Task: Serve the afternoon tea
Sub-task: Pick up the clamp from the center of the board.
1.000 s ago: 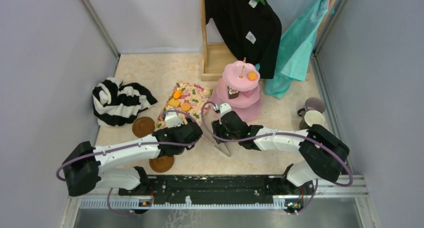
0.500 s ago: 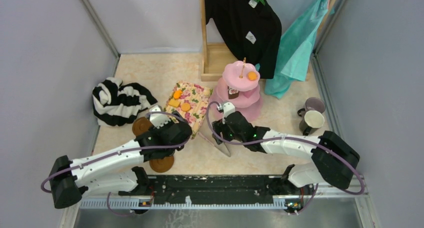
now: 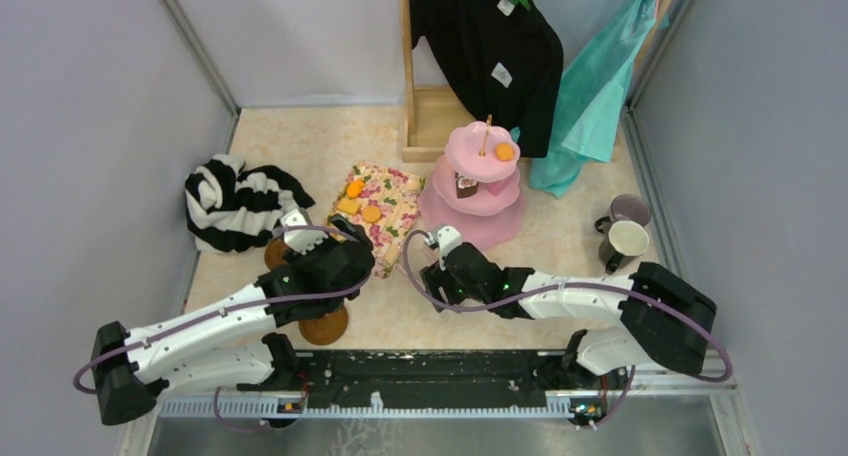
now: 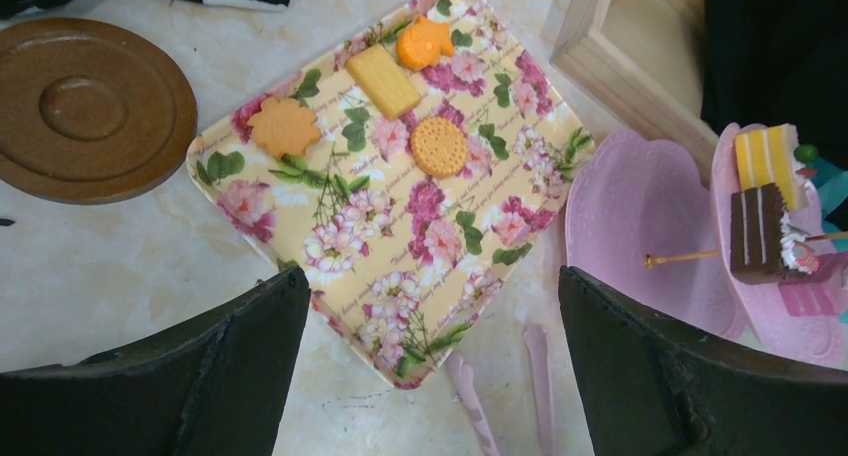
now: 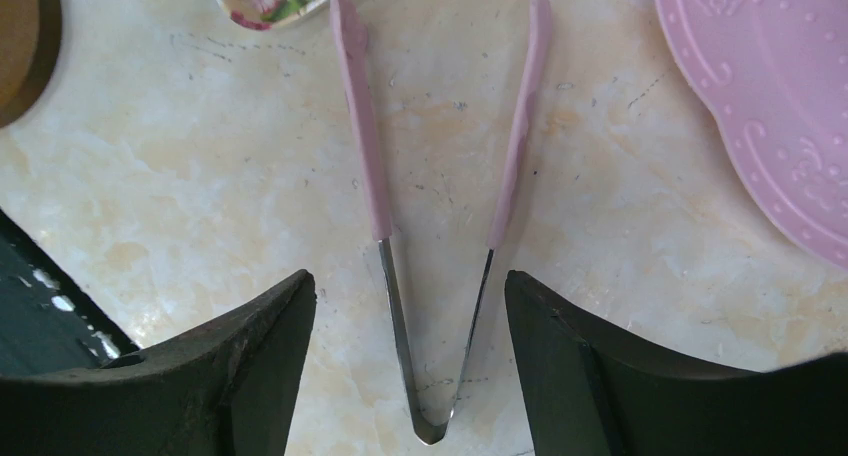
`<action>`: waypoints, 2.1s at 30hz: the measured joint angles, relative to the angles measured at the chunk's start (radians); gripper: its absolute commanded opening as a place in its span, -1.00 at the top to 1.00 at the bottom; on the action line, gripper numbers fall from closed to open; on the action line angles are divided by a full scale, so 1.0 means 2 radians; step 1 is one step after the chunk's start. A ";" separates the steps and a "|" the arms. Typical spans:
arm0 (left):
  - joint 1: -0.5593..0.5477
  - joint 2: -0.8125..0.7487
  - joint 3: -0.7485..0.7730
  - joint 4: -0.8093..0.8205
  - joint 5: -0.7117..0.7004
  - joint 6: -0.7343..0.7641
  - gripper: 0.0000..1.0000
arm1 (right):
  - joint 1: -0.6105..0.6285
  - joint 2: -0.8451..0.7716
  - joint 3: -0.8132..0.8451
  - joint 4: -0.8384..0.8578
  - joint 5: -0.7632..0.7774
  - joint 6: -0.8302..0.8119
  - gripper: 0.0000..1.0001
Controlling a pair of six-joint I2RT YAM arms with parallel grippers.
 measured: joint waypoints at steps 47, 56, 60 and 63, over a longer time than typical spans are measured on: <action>0.000 -0.049 -0.001 0.030 -0.068 0.020 -0.97 | 0.061 0.146 0.066 0.002 0.148 0.054 0.28; 0.000 -0.049 -0.001 0.034 -0.070 0.025 -0.97 | 0.061 0.122 0.063 -0.048 0.149 0.086 0.32; 0.000 -0.049 -0.001 0.034 -0.071 0.025 -0.97 | 0.061 0.099 0.058 -0.090 0.140 0.089 0.32; 0.000 -0.049 -0.001 0.036 -0.073 0.026 -0.97 | 0.061 0.086 0.058 -0.119 0.134 0.087 0.35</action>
